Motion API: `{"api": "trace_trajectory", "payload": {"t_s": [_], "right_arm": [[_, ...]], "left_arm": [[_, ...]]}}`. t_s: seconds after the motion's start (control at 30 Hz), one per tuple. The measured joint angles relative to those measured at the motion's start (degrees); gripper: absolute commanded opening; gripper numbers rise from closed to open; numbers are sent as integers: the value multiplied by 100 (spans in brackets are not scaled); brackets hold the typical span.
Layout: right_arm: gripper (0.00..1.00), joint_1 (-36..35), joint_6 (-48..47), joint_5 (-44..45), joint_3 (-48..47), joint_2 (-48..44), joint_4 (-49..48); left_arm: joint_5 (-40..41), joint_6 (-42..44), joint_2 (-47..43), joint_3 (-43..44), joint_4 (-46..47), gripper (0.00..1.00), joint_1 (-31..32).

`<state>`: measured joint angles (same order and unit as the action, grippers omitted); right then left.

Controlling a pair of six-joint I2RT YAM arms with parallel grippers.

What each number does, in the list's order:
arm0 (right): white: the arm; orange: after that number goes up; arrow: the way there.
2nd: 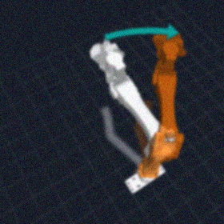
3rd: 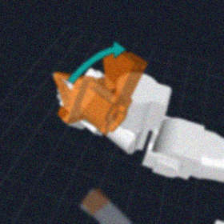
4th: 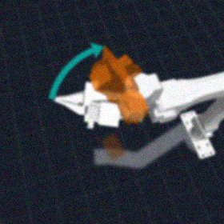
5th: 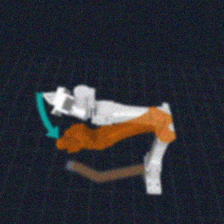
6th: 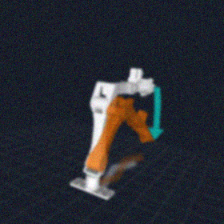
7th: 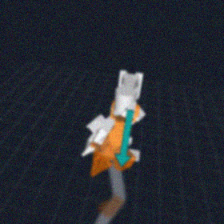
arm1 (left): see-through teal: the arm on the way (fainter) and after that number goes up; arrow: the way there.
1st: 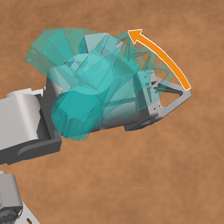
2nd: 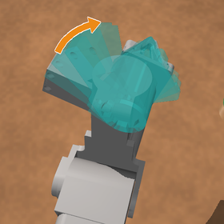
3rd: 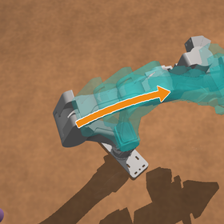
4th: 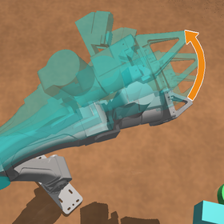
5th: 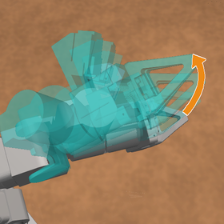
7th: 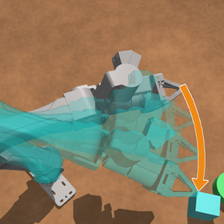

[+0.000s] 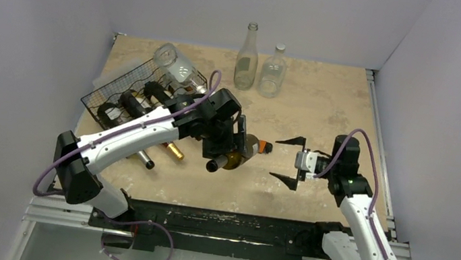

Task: Take the wine bottle off the wine rack
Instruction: Pick up the wine bottle from the wine rack.

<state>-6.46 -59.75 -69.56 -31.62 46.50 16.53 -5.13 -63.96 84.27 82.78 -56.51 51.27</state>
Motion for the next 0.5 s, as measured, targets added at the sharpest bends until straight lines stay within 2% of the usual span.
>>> {"api": "trace_trajectory", "payload": {"t_s": [0.23, 0.5], "right_arm": [[99, -435, -144, 413, 205, 76, -219], [99, -601, -153, 470, 243, 81, -376]], "left_arm": [[-227, -61, 584, 339, 223, 0, 297], [-341, -149, 994, 726, 332, 0, 487]]}}
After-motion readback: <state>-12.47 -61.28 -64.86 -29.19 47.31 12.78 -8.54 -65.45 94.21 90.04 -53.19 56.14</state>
